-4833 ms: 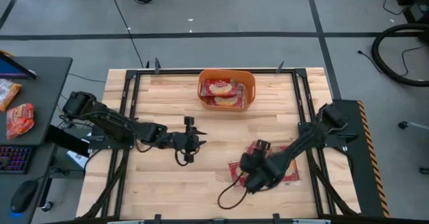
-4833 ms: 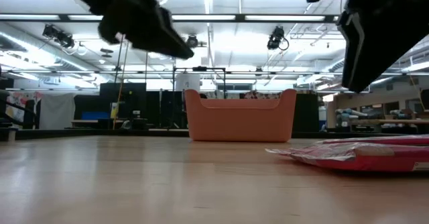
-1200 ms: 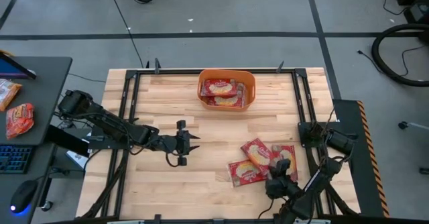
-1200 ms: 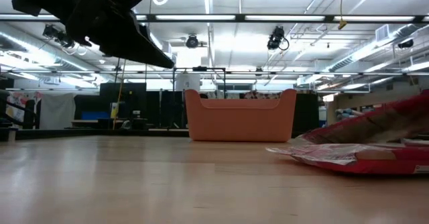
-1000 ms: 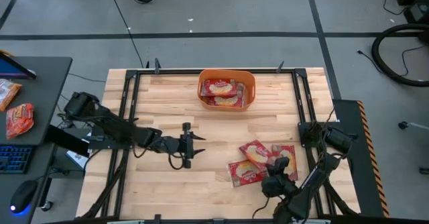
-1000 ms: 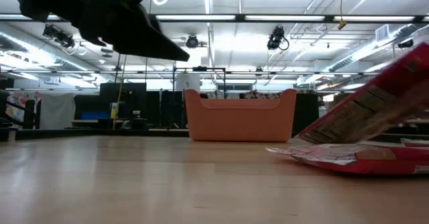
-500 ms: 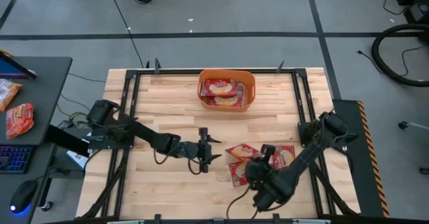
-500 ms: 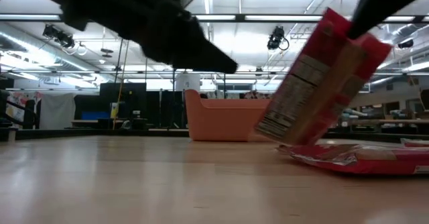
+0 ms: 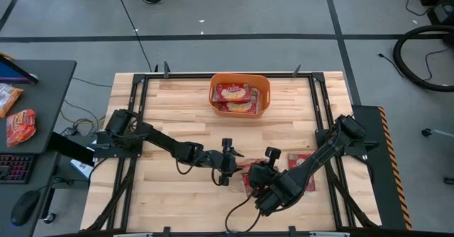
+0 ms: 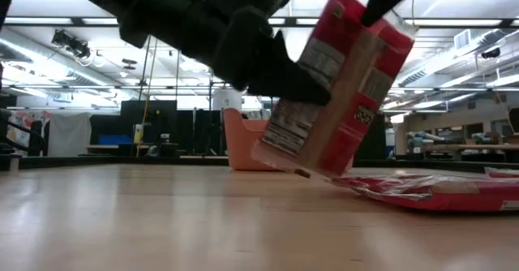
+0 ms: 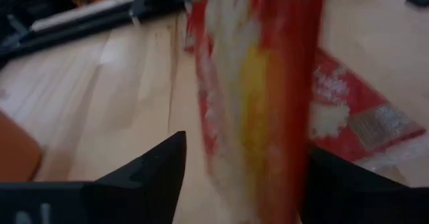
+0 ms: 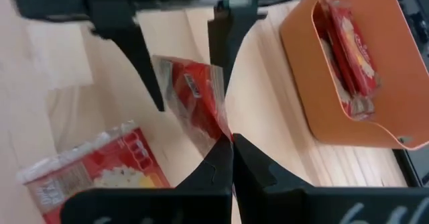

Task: Sort popcorn bags into baskets
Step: Put the red popcorn bag into the orange bin

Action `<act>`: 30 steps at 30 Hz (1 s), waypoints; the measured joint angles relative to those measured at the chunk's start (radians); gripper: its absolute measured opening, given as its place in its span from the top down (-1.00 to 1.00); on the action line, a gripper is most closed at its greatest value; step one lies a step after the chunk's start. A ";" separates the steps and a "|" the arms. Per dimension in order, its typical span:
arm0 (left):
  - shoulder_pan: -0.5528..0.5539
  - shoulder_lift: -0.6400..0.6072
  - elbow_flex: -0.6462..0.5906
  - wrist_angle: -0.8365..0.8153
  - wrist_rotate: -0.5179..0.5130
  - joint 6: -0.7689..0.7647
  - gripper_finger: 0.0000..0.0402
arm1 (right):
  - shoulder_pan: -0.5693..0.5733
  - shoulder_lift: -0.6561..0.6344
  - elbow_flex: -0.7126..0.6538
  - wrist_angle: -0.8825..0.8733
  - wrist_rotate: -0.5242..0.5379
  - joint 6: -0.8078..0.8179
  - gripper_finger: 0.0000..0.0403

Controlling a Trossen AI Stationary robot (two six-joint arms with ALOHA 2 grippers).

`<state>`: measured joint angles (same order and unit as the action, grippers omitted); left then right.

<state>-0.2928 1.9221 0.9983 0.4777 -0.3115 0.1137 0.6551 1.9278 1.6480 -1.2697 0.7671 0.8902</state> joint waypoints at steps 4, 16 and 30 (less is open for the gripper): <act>0.011 -0.001 0.021 -0.066 -0.002 -0.046 0.05 | -0.001 -0.002 0.003 0.021 0.019 -0.005 0.95; 0.024 -0.038 0.040 -0.235 -0.011 -0.055 0.90 | 0.004 -0.003 0.003 -0.068 -0.014 0.047 0.72; 0.087 -0.199 0.237 -0.767 -0.334 -0.027 0.89 | 0.083 -0.040 -0.128 -0.267 0.026 0.291 0.22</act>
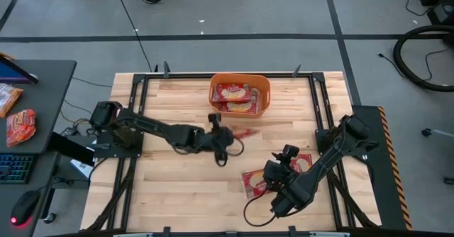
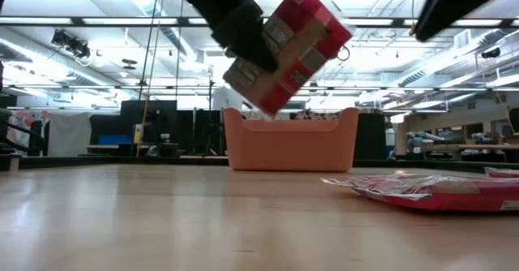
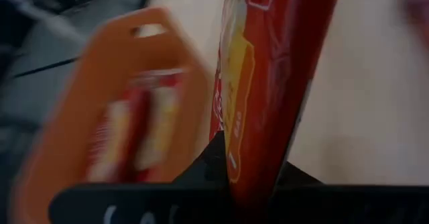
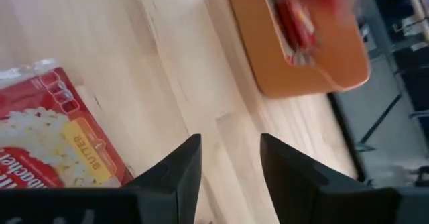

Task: Sort popcorn bags into baskets
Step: Put the red popcorn bag into the orange bin

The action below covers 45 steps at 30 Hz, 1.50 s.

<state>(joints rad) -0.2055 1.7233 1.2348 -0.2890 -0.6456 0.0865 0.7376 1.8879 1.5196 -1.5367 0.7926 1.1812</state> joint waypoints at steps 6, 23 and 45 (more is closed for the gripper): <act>0.076 0.007 0.085 -0.025 -0.135 0.100 0.89 | 0.031 -0.125 -0.246 0.229 0.000 0.028 0.33; 0.433 0.159 0.087 0.108 -0.022 0.284 0.86 | 0.044 -0.319 -0.671 0.740 0.099 -0.058 0.47; 0.455 0.201 0.108 0.105 0.177 0.127 -0.03 | 0.044 -0.319 -0.672 0.858 0.124 -0.111 0.48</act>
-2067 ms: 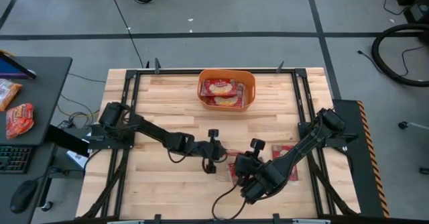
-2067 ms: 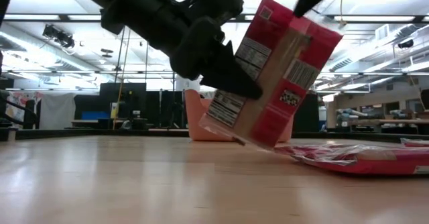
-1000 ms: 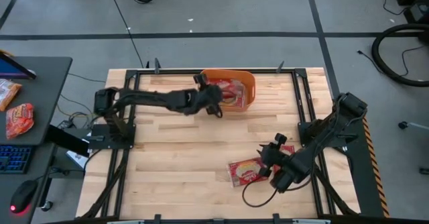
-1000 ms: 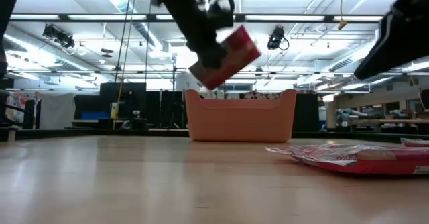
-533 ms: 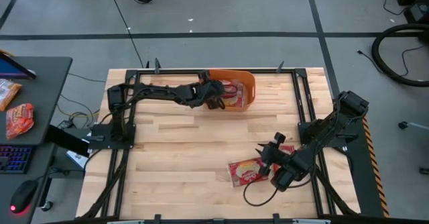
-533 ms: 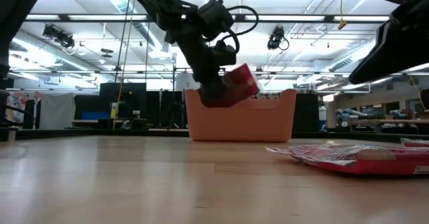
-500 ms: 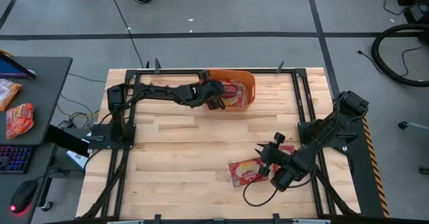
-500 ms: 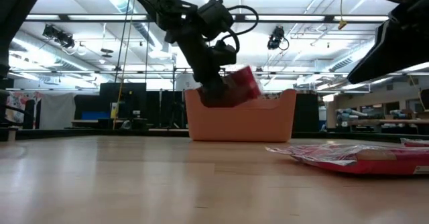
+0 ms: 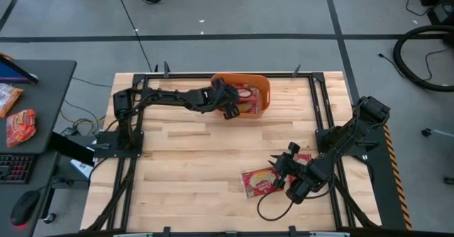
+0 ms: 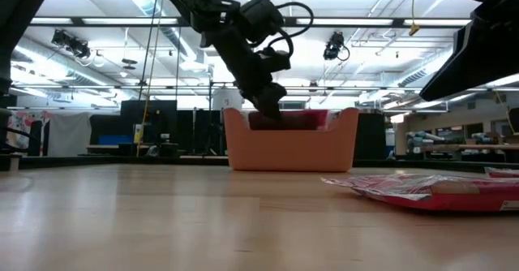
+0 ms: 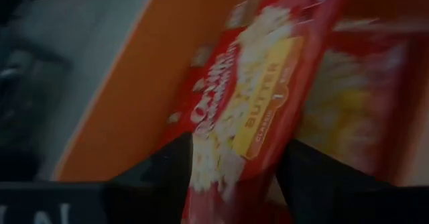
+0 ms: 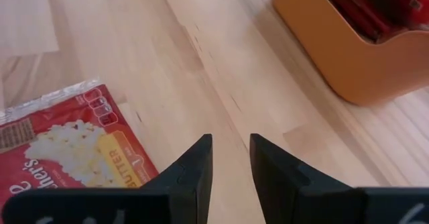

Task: Sort popcorn bags into baskets
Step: Put the red popcorn bag into the orange bin

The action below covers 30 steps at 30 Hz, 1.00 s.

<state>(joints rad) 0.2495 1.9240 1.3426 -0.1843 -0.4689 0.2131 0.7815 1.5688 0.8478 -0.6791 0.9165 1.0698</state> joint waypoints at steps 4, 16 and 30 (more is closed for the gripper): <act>-0.006 0.000 0.000 -0.054 -0.048 -0.001 0.02 | 0.000 0.000 0.000 0.006 0.000 -0.008 0.48; -0.052 -0.037 0.002 -0.102 0.042 0.090 0.09 | -0.019 -0.002 0.003 0.041 -0.076 -0.061 0.48; -0.281 -0.059 0.000 -0.159 0.387 0.040 0.10 | -0.005 0.059 0.006 0.472 -0.267 -0.607 0.48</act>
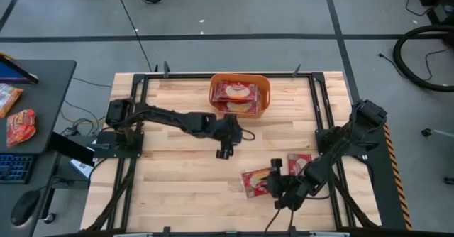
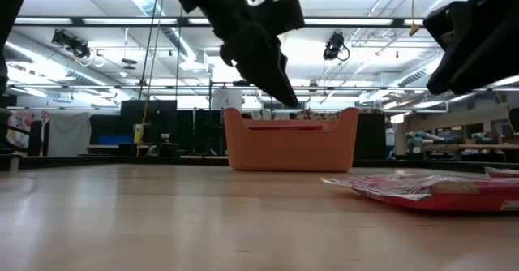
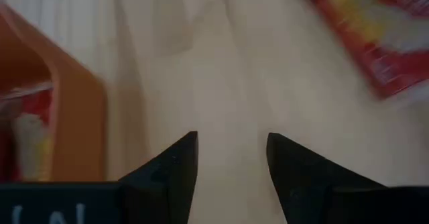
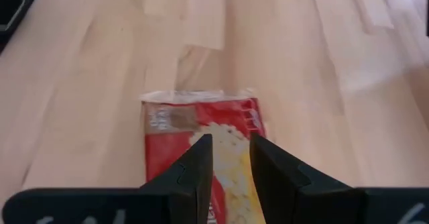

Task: Sort popcorn bags into baskets
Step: Put the red popcorn bag into the orange bin

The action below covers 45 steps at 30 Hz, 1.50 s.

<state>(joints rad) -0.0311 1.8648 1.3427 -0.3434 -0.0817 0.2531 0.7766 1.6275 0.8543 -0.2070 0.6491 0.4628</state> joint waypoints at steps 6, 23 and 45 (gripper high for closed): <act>-0.080 0.000 0.000 -0.050 -0.002 -0.063 0.10 | 0.016 0.095 0.078 -0.007 -0.013 -0.036 0.48; -0.254 0.000 0.000 -0.099 -0.001 -0.117 0.10 | -0.078 0.199 0.122 -0.287 -0.218 0.172 0.53; -0.244 0.002 -0.177 0.180 -0.217 -0.043 -0.03 | -0.121 0.179 0.161 -0.548 0.030 0.156 0.61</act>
<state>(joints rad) -0.2752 1.8664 1.1652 -0.1633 -0.2984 0.2101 0.6560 1.8065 1.0153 -0.7551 0.6789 0.6192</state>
